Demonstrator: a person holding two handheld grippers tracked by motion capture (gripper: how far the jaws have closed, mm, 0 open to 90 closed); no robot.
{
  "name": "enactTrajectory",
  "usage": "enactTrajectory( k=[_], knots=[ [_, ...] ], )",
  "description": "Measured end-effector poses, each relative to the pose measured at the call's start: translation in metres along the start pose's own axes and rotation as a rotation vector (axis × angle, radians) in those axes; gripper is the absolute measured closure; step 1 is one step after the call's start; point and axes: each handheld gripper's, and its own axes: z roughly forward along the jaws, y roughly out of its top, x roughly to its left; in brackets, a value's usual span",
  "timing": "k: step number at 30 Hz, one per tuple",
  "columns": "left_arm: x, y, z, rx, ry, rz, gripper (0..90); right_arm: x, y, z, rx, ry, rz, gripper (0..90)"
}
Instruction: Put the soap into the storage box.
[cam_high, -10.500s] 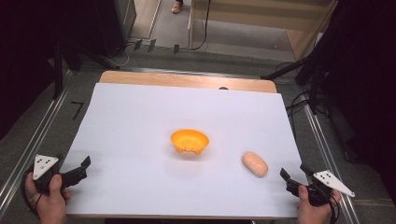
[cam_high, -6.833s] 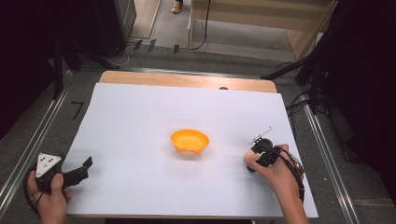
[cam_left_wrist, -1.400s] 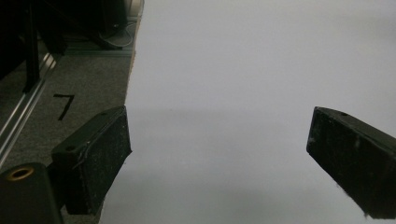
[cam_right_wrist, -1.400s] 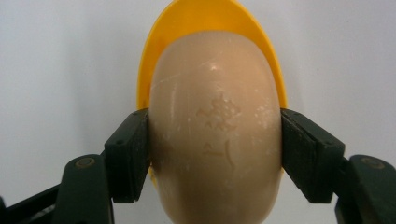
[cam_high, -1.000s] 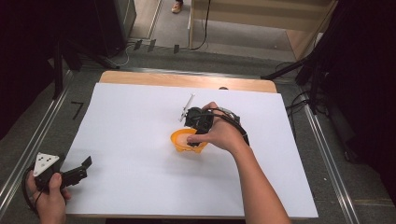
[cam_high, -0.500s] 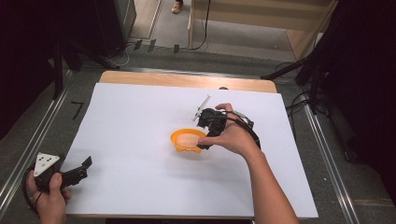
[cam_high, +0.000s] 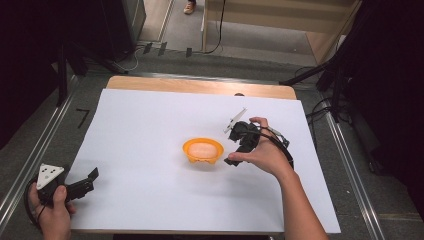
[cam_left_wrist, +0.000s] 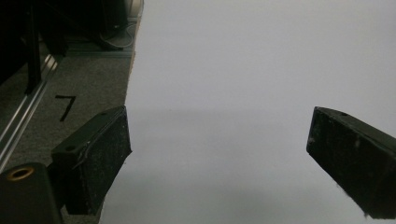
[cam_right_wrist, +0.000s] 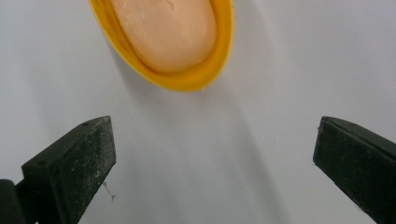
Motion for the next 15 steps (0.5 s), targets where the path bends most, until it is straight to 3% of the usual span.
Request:
enactTrajectory(
  k=[15],
  knots=[
    [-0.001,0.0,0.0,0.001,0.007,0.012,6.8,-0.007,-0.048,-0.007,-0.011,-0.021,0.064,0.0]
  ],
)
